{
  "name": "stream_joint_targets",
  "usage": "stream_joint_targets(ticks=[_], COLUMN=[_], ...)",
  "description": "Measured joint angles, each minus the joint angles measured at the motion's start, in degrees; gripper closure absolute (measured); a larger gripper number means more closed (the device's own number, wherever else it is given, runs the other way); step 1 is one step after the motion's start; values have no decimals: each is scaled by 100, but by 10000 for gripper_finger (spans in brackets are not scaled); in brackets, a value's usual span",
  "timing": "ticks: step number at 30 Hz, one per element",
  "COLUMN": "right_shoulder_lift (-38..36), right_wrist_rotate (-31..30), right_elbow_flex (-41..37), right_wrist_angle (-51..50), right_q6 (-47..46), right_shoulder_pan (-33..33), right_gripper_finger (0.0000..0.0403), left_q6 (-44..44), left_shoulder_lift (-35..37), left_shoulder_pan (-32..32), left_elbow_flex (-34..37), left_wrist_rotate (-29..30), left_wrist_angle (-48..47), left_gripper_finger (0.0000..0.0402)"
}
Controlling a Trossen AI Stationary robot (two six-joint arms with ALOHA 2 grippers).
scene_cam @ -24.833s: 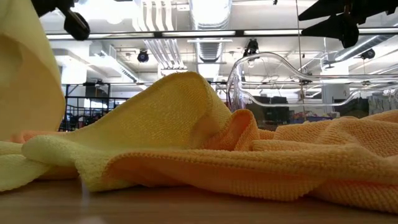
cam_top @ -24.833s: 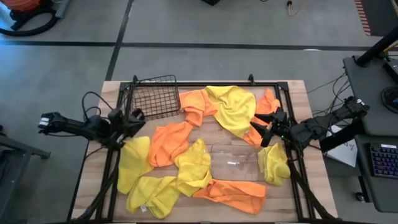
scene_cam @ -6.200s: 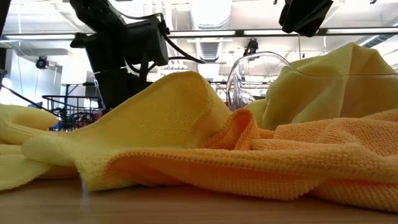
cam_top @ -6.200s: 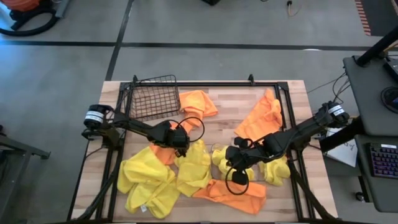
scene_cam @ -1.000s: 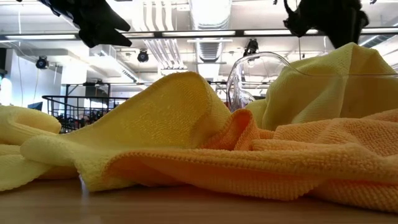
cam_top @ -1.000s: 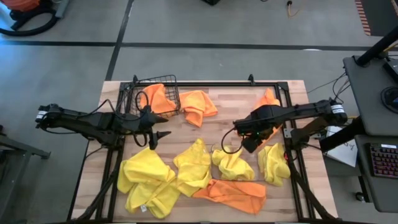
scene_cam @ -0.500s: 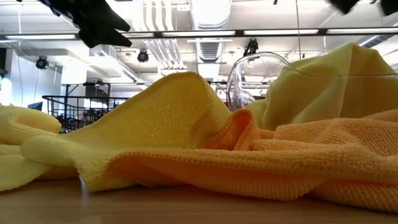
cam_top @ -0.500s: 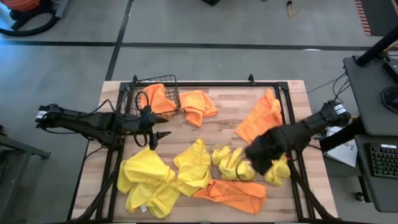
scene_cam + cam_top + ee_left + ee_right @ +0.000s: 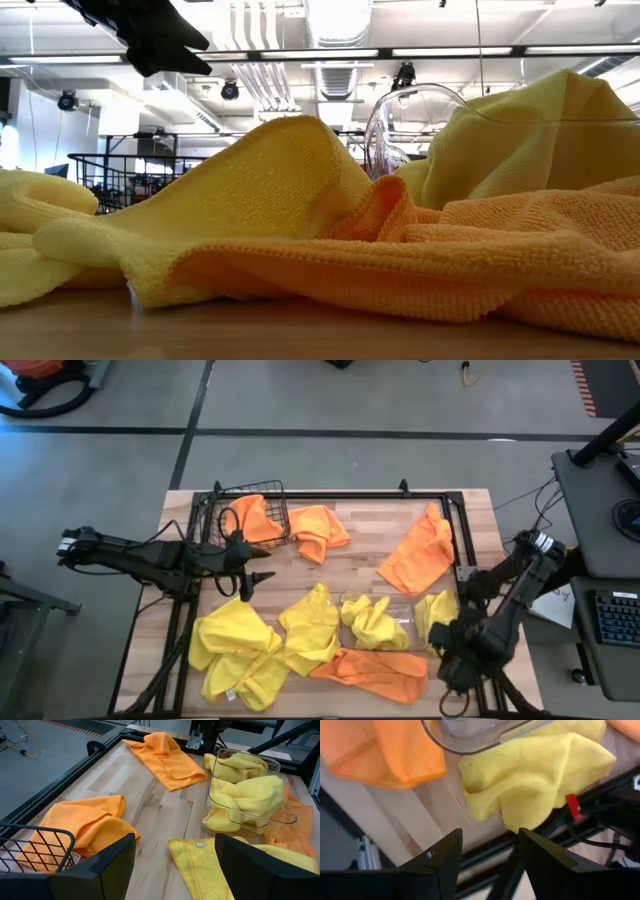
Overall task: Sort microfiber towel by color & place in baskets
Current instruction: Put the yellow towel into the transparent bin
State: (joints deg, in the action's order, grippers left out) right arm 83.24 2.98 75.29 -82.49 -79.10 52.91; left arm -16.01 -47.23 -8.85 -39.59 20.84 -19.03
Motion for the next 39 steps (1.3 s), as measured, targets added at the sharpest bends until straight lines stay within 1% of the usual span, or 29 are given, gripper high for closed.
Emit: stream_joint_targets(ticks=[3, 6, 11, 18, 24, 27, 29, 31, 33, 37, 39], right_shoulder_lift=[275, 694, 1224, 1501, 1512, 1512, 1508, 1508, 1508, 1490, 1476], right_wrist_rotate=[-336, -615, -651, -710, -739, -745, -754, -744, -720, -712, -709], right_elbow_flex=[-108, -134, -156, -255, -676, -848, -939, -1008, -1048, -1043, -923], right_wrist_angle=[404, 377, 447, 485, 519, 570, 649, 782, 817, 774, 564], right_q6=[-190, -295, -579, -1079, -1713, -1736, -1627, -1562, -1563, -1576, -1564], right_shoulder_pan=[275, 433, 527, 574, 574, 579, 581, 581, 582, 583, 583], right_gripper_finger=[215, 216, 216, 216, 216, 221, 233, 255, 287, 373, 385], left_q6=[0, 0, 0, 2, 24, 43, 44, 45, 44, 45, 44], left_shoulder_lift=[-23, -71, -169, -270, -305, -300, -296, -294, -294, -294, -294], left_shoulder_pan=[-1, -1, -1, -12, -29, -51, -52, -52, -52, -52, -52], left_elbow_flex=[0, 0, 0, 0, 0, 0, 0, 0, 0, 0, 0], left_wrist_rotate=[0, 0, 0, 0, 0, -1, -2, -2, -2, 0, 0], left_wrist_angle=[6, 8, 13, 15, 15, 15, 15, 15, 15, 17, 17], left_gripper_finger=[146, 146, 146, 146, 146, 146, 146, 146, 146, 146, 146])
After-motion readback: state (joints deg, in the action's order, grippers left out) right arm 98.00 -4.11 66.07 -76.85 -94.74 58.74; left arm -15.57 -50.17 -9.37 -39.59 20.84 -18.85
